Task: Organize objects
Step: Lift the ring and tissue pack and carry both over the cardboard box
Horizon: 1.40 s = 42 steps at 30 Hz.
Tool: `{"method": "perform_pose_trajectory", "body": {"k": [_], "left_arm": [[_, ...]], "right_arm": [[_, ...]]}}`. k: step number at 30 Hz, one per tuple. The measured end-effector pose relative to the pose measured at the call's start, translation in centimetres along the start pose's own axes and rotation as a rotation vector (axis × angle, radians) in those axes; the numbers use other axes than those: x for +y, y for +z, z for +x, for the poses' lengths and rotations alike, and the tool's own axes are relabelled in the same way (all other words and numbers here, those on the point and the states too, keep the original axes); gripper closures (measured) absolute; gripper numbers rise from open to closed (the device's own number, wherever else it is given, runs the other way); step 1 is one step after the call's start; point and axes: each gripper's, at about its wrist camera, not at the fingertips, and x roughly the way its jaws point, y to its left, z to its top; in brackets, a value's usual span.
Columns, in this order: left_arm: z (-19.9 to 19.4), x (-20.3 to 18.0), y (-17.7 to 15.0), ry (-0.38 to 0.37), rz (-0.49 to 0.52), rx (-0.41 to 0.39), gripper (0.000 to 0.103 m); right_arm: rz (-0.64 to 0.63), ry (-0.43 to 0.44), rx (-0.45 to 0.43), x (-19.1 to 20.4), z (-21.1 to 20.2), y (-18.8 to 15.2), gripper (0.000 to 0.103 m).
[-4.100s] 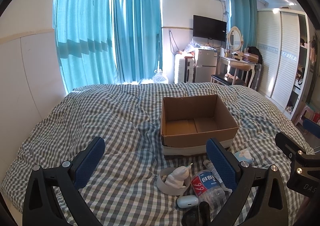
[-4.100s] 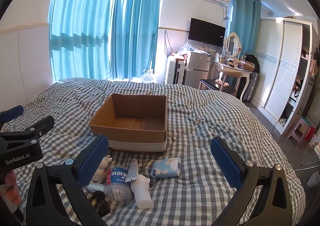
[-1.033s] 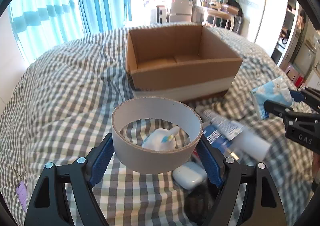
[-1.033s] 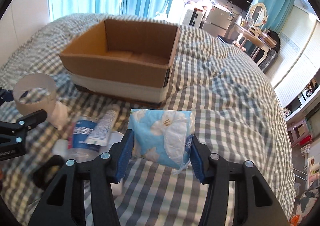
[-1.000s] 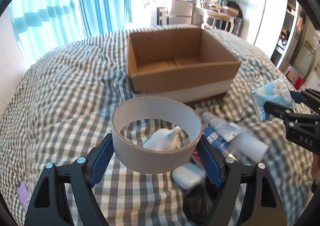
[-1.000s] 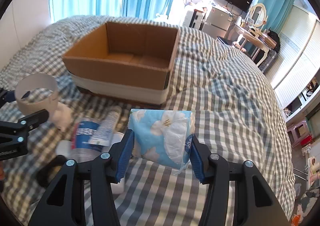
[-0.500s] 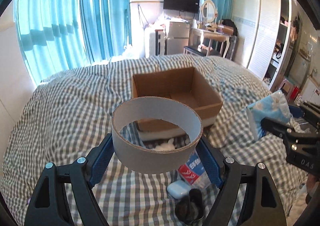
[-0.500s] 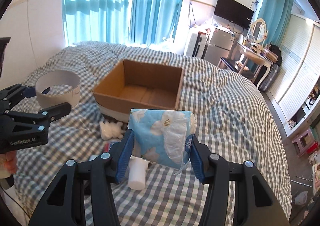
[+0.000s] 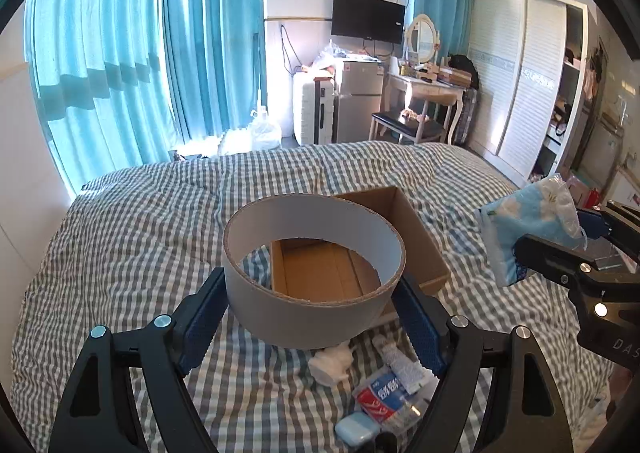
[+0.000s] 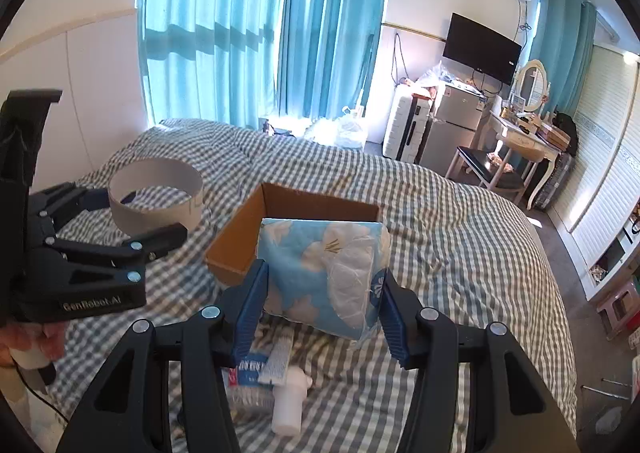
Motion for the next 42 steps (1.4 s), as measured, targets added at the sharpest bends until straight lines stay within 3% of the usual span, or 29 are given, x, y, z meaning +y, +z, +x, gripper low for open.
{"method": "perform_pose_trajectory", "body": {"k": [11,21,33,42], "left_arm": [[4.3,1.0,3.7,0.033,-0.084,-0.029,0.020],[12.2,0.7,4.6,0.042,-0.044,0.054,0.020],[19.9,-0.8,3.3,0.005,0.011,0.125,0.020],[23.2,-2.2,2.5,-0.010,0.057,0.154,0.020]], "right_arm": [[0.016,0.012,0.015,-1.2,6.1,4.9,0.050],[0.081,-0.007,0.092,-3.9,14.7,6.9,0.050],[0.100,0.013,0.191,-5.6,23.0,5.5,0.050],[0.116,0.040,0.218,-6.1,25.5,4.5,0.050]]}}
